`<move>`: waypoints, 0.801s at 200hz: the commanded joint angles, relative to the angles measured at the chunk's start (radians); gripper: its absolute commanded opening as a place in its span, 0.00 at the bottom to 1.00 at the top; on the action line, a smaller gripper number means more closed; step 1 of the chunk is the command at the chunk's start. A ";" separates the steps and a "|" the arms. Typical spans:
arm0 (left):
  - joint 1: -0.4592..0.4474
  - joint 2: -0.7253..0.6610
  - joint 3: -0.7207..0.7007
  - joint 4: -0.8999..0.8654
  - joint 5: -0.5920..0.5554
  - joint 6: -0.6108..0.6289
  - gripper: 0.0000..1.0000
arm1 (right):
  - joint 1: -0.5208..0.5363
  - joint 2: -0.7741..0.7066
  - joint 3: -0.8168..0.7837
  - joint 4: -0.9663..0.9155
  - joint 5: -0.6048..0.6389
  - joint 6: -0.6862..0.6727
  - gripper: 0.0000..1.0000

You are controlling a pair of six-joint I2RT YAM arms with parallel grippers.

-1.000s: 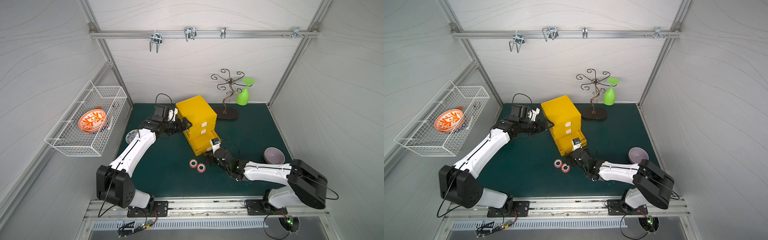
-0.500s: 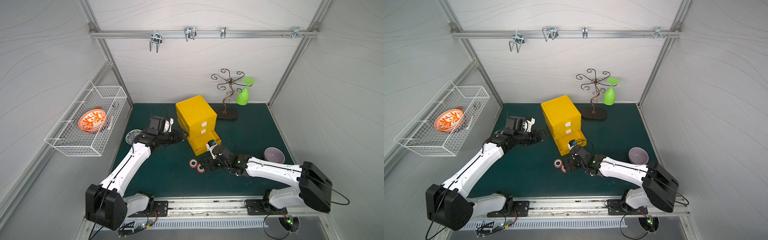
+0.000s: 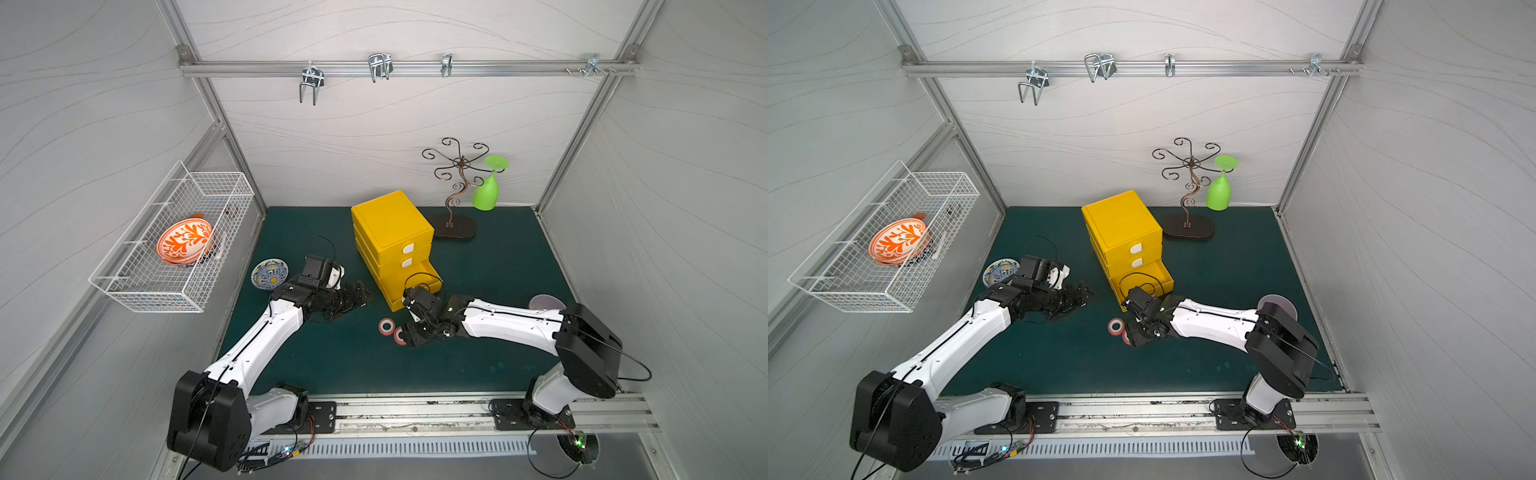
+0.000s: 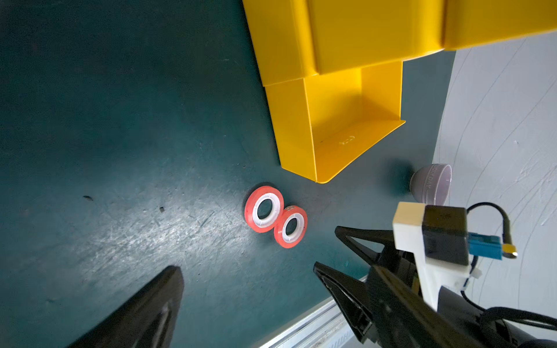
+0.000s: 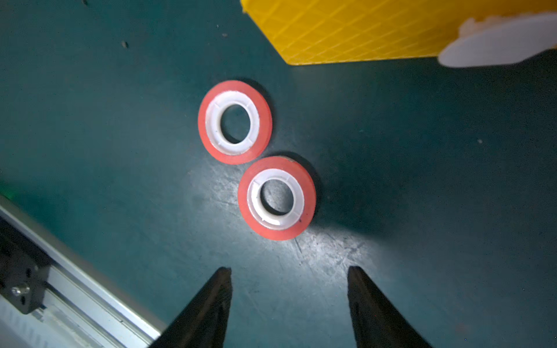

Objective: Place the transparent tape into the drawer according to color
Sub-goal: Pick up the tape from the center of the board.

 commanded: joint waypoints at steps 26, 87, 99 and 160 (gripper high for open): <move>0.001 0.004 -0.035 0.034 0.001 0.002 0.99 | 0.022 0.082 0.074 -0.088 0.088 0.028 0.58; 0.000 0.010 -0.053 0.040 0.014 0.020 0.99 | 0.023 0.169 0.121 -0.078 0.137 0.054 0.50; 0.001 0.009 -0.055 0.040 0.013 0.024 0.99 | 0.025 0.183 0.127 -0.073 0.145 0.060 0.49; 0.001 0.010 -0.058 0.045 0.018 0.028 0.99 | 0.025 0.231 0.146 -0.066 0.151 0.075 0.44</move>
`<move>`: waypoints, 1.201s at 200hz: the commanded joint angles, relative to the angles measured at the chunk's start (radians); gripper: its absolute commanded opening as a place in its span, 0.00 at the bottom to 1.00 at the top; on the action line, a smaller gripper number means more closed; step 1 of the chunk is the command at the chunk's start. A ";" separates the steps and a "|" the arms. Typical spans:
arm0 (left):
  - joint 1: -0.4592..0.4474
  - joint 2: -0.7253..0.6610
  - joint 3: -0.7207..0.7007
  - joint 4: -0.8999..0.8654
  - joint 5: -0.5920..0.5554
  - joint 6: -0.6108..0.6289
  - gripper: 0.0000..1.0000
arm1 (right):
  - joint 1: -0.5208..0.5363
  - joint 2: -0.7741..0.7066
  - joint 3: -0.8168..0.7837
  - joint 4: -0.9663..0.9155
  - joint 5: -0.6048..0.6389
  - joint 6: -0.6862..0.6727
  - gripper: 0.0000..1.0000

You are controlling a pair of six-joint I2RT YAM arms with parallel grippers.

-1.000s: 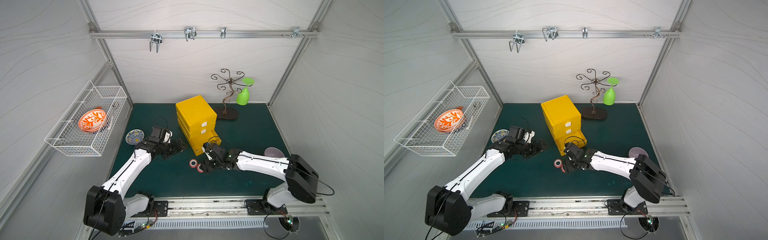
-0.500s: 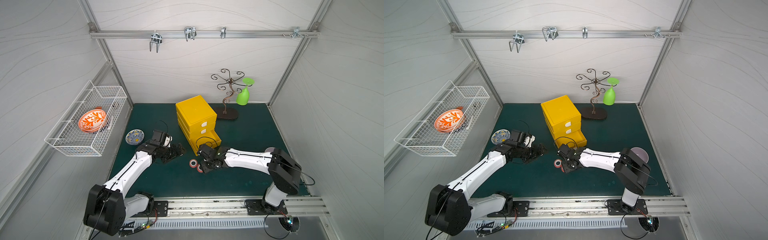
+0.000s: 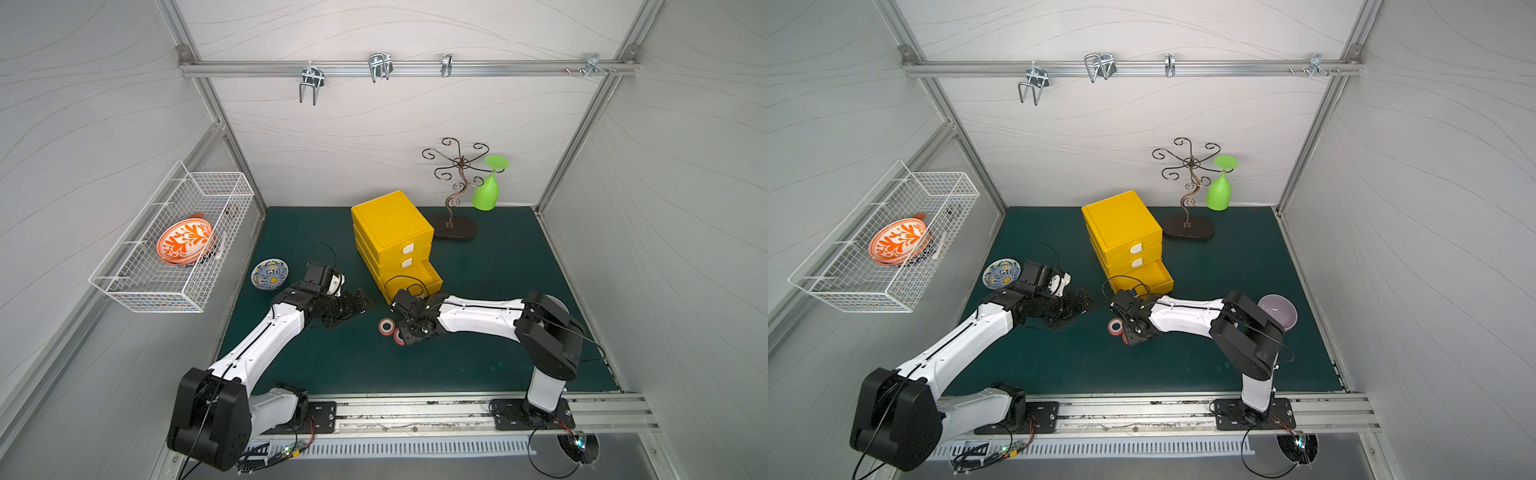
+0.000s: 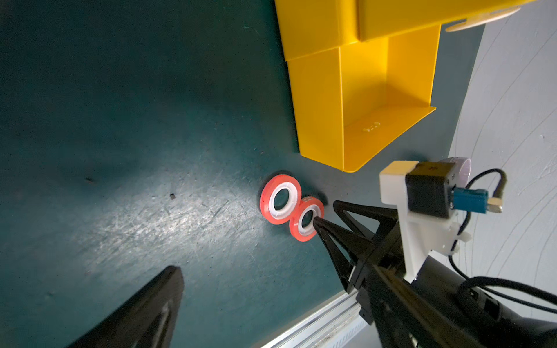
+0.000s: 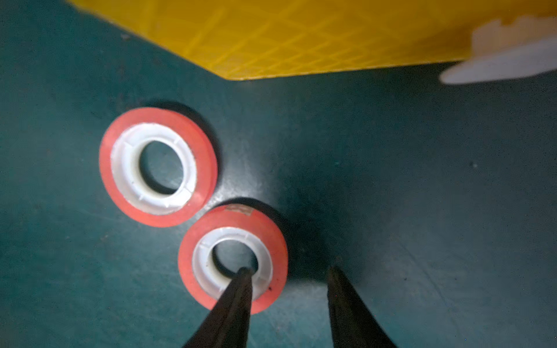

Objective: Place the transparent tape into the drawer according to color
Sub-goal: Pick up the tape from the center of the board.

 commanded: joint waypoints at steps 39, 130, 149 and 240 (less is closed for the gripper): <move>0.001 0.007 0.005 0.023 0.011 0.024 0.99 | 0.011 0.079 0.037 -0.034 -0.019 0.003 0.42; 0.001 0.021 0.015 0.011 0.014 0.036 0.99 | 0.021 0.087 0.038 -0.109 -0.009 -0.010 0.00; 0.000 0.019 0.016 0.008 0.009 0.038 0.99 | 0.021 0.060 0.017 -0.077 -0.018 -0.002 0.00; 0.001 0.010 0.011 0.018 0.005 0.027 0.99 | -0.019 -0.199 -0.067 -0.041 -0.029 0.028 0.00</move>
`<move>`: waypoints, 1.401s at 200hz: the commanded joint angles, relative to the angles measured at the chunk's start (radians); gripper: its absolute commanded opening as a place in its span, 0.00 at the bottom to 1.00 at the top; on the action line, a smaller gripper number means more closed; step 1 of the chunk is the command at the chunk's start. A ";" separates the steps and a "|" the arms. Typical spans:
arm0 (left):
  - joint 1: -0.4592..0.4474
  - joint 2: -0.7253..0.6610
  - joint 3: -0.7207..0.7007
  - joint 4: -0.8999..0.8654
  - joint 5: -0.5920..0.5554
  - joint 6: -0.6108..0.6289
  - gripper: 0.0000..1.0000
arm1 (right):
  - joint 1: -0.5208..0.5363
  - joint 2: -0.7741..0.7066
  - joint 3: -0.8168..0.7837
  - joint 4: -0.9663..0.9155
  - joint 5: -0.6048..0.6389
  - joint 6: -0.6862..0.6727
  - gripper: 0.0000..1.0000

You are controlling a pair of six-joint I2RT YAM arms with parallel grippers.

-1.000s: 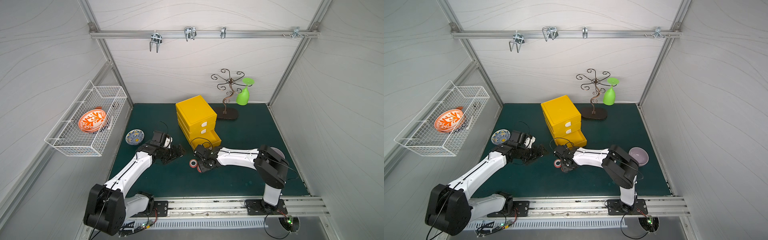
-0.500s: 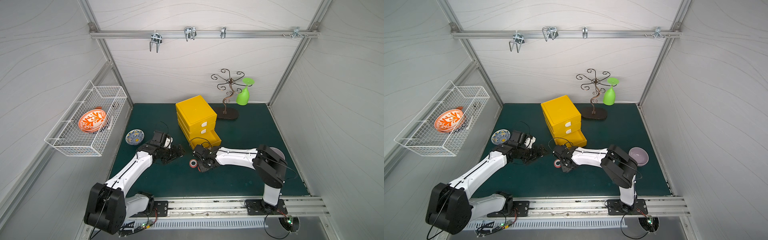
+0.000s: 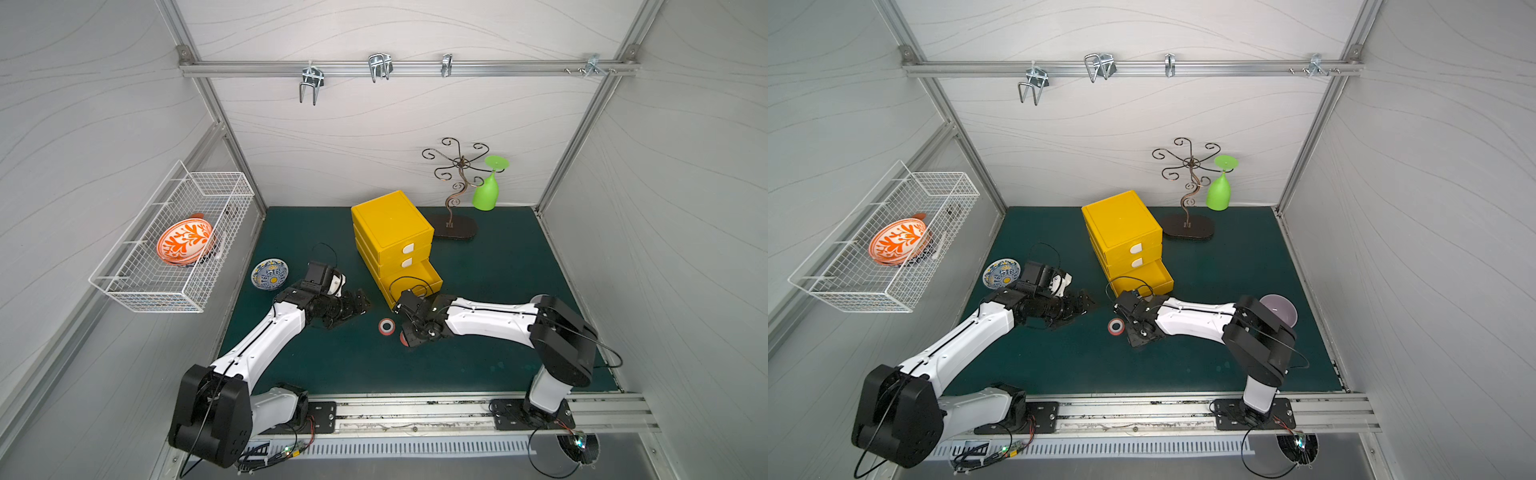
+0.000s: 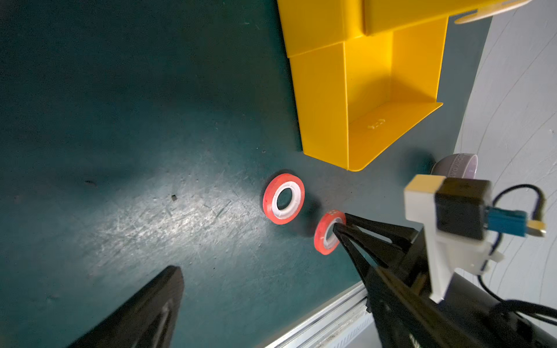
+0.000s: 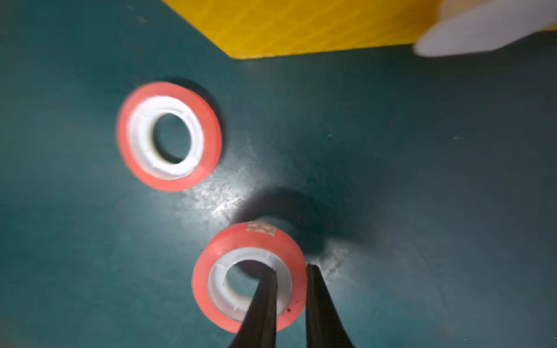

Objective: Place the transparent tape into the drawer according to color
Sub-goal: Pick up the tape from the center of the board, then place the tape in the drawer.

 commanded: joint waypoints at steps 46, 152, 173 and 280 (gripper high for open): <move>-0.004 -0.014 -0.020 0.055 0.020 -0.005 0.99 | -0.108 -0.190 -0.015 -0.003 -0.004 -0.019 0.00; -0.044 -0.015 -0.051 0.089 0.010 -0.021 0.99 | -0.327 -0.107 0.089 0.152 -0.014 -0.104 0.00; -0.056 -0.005 -0.052 0.089 0.003 -0.019 0.99 | -0.350 -0.059 0.119 0.176 -0.015 -0.115 0.00; -0.156 0.090 -0.002 0.021 -0.127 0.010 0.99 | -0.366 0.080 0.181 0.188 -0.038 -0.140 0.39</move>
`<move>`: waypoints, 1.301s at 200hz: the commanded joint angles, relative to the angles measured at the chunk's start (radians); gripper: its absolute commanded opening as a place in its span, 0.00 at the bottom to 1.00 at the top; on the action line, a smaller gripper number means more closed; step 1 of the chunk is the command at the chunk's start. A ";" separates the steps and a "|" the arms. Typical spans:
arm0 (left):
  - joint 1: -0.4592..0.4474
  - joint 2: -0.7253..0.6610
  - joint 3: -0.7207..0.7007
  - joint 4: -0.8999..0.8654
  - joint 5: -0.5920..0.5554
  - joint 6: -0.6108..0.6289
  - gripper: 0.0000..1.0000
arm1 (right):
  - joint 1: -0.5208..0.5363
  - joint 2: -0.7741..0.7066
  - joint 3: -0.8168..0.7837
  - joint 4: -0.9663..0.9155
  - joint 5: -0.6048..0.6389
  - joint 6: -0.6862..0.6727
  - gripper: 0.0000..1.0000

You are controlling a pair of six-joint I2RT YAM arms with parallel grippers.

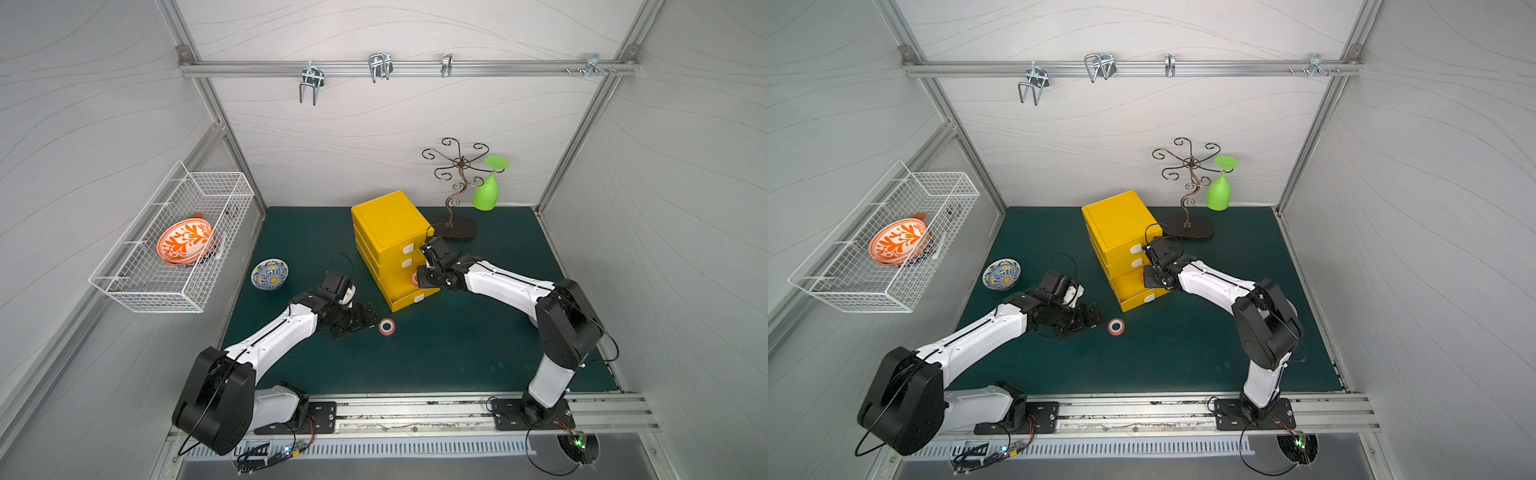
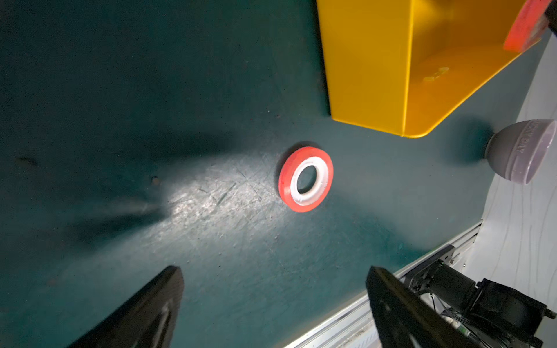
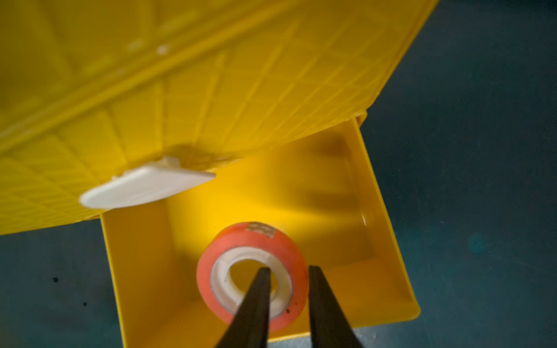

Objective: Place the transparent tape into the drawer according to color
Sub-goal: Place the tape in the drawer.

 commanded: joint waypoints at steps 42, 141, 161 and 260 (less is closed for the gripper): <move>-0.046 0.059 0.091 -0.050 -0.098 0.042 0.99 | -0.004 -0.037 -0.011 0.003 -0.031 -0.019 0.50; -0.177 0.207 0.189 -0.120 -0.248 0.081 0.87 | 0.014 -0.288 -0.173 -0.060 -0.084 0.000 0.89; -0.196 0.235 0.191 -0.093 -0.248 0.061 0.83 | 0.016 -0.344 -0.212 -0.073 -0.084 0.004 0.96; -0.217 0.344 0.230 -0.007 -0.297 0.001 0.75 | 0.012 -0.480 -0.300 -0.114 -0.061 0.001 0.99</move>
